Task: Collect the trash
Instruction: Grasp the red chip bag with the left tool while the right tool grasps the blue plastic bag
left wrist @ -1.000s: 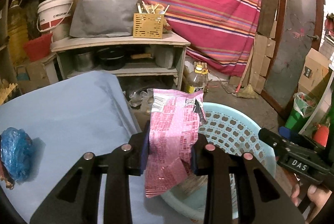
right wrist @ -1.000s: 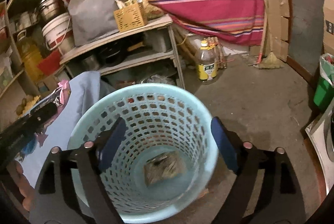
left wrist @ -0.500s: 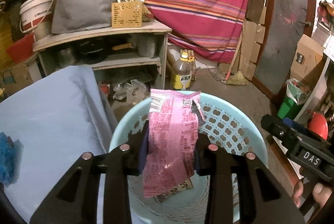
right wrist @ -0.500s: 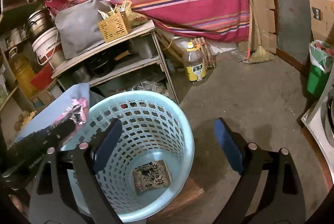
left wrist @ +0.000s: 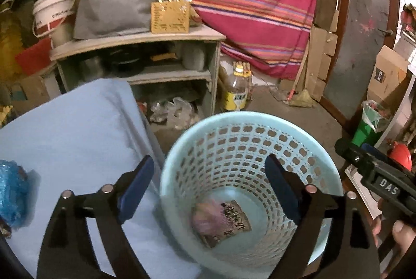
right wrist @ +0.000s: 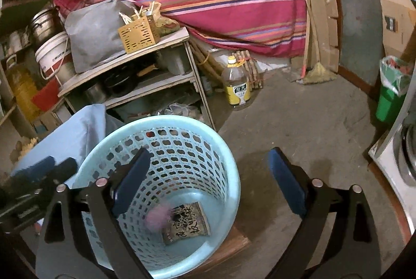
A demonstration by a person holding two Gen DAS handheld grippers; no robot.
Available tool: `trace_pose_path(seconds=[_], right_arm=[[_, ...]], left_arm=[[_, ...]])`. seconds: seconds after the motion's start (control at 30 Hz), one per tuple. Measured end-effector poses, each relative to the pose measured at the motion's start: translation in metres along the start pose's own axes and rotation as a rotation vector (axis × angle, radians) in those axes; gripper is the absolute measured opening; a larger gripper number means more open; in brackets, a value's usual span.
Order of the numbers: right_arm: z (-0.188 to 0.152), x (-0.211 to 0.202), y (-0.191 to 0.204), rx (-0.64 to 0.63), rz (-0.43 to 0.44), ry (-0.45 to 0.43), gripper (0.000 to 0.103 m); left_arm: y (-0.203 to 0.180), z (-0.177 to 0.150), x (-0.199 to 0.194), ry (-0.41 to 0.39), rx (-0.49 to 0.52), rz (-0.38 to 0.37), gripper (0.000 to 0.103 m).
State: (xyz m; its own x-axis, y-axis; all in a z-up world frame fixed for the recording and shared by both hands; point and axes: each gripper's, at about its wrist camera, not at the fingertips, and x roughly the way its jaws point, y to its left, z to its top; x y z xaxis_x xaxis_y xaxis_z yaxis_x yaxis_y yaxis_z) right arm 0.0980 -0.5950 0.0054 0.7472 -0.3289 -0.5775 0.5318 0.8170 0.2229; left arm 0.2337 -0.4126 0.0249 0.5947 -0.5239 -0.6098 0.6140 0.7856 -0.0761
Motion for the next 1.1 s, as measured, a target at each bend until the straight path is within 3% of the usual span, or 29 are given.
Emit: trace_pose_path(seconds=[0.3,0.6,0.83,1.1], right_arm=[[-0.003,-0.002,0.043,-0.055,0.035,-0.03,0.098],[-0.017,0.002,0.108,-0.115,0.133,-0.022,0.098],[-0.027,0.006,0.162,-0.15,0.183,-0.006,0.099],[-0.045,0.019,0.226,-0.246,0.185,0.043,0.099]], left_arm=[[0.051,-0.01,-0.057,-0.097,-0.044,0.107,0.096],[0.142,-0.037,-0.132,-0.171,-0.056,0.276,0.099],[0.227,-0.071,-0.177,-0.163,-0.112,0.398,0.099],[0.31,-0.113,-0.199,-0.127,-0.184,0.519,0.099]])
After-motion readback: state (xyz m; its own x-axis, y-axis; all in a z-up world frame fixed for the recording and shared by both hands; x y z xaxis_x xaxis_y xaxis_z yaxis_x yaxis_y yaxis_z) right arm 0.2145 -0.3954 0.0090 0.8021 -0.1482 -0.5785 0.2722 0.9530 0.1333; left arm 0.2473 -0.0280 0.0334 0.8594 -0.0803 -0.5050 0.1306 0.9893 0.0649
